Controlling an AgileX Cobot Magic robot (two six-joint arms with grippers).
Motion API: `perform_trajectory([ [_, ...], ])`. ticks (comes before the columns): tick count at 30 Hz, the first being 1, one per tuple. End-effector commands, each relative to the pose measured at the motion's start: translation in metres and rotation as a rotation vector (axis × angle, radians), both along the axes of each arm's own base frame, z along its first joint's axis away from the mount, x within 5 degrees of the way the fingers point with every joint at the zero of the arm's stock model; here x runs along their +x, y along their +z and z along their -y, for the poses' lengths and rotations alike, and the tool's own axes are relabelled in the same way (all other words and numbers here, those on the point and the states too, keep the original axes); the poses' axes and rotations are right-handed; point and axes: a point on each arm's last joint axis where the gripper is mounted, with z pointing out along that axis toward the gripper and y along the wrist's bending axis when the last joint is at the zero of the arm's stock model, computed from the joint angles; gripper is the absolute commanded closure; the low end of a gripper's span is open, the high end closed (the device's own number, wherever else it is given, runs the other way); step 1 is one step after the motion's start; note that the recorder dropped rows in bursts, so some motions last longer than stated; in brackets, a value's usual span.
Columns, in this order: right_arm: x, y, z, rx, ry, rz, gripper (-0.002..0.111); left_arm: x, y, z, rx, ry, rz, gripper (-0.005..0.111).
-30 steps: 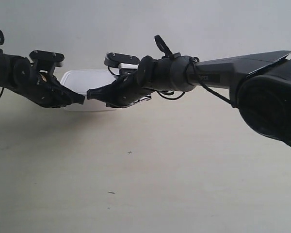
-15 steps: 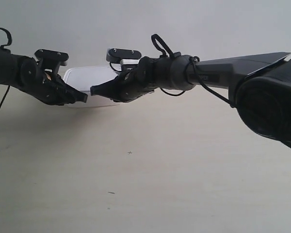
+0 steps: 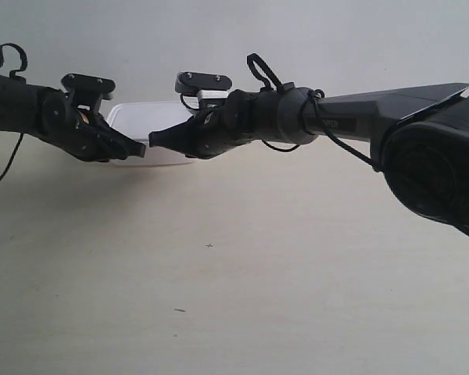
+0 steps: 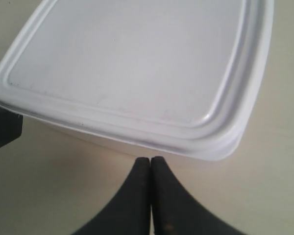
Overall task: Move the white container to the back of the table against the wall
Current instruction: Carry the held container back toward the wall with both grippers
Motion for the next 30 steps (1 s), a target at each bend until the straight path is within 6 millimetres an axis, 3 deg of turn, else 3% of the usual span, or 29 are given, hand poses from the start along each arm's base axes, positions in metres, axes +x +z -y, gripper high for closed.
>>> perform_trajectory([
  [1, 0.005, -0.003, 0.001, 0.002, -0.008, 0.028, 0.108, 0.007, 0.003, -0.001, 0.001, 0.002, 0.02, 0.107],
  [5, 0.009, -0.01, -0.002, 0.004, -0.007, 0.03, 0.108, 0.009, 0.002, -0.001, 0.002, 0.001, 0.019, 0.107],
  [11, 0.013, -0.001, -0.004, 0.011, -0.004, 0.069, 0.108, 0.011, -0.003, -0.001, 0.02, -0.013, 0.017, 0.107],
  [30, 0.019, -0.006, 0.004, -0.011, -0.021, 0.07, 0.108, 0.03, -0.008, 0.001, 0.018, -0.012, 0.04, 0.107],
])
